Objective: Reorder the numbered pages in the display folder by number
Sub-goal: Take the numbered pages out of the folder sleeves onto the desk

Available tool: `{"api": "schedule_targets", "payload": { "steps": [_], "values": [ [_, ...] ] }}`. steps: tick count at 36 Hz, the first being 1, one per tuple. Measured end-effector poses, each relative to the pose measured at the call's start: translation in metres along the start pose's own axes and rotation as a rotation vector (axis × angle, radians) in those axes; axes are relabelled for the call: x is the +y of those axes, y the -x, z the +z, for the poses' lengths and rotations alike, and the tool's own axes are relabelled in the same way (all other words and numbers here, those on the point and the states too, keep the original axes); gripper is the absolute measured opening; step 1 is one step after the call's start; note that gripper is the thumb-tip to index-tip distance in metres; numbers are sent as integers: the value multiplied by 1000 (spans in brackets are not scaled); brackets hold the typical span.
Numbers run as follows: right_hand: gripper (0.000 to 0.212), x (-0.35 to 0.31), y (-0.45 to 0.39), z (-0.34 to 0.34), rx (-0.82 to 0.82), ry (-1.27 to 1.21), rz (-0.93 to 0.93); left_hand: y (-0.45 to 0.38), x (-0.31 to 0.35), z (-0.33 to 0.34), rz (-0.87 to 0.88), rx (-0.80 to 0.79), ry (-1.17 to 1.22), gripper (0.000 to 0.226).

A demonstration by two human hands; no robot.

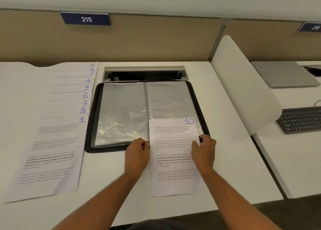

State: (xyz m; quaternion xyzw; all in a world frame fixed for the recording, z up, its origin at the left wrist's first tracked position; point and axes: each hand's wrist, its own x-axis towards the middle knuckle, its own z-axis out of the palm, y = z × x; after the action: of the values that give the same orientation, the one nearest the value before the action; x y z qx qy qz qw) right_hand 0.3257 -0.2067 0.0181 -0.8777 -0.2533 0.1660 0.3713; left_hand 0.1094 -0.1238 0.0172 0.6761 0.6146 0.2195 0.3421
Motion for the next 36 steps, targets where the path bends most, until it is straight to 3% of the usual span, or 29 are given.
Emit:
{"api": "schedule_targets", "payload": {
  "steps": [9, 20, 24, 27, 33, 36],
  "values": [
    [26, -9, -14, 0, -71, -149, 212, -1, 14, 0, -139, -72, 138, 9],
    [24, -5, 10, -7, -70, -128, 229, -11, 11, -3, -299, -163, 357, 22],
    [23, -1, 21, -9, -72, -72, 223, -7, 4, 0, -321, -329, 487, 19],
    [20, 4, 30, -12, -59, -30, 219, -2, 1, -2, -338, -449, 585, 33],
    [16, 14, 50, -21, 15, -26, 242, 6, -6, -15, -275, -758, 594, 41],
    [15, 17, 62, -21, 75, -57, 278, 6, -8, -24, -241, -833, 581, 25]
  ]
}}
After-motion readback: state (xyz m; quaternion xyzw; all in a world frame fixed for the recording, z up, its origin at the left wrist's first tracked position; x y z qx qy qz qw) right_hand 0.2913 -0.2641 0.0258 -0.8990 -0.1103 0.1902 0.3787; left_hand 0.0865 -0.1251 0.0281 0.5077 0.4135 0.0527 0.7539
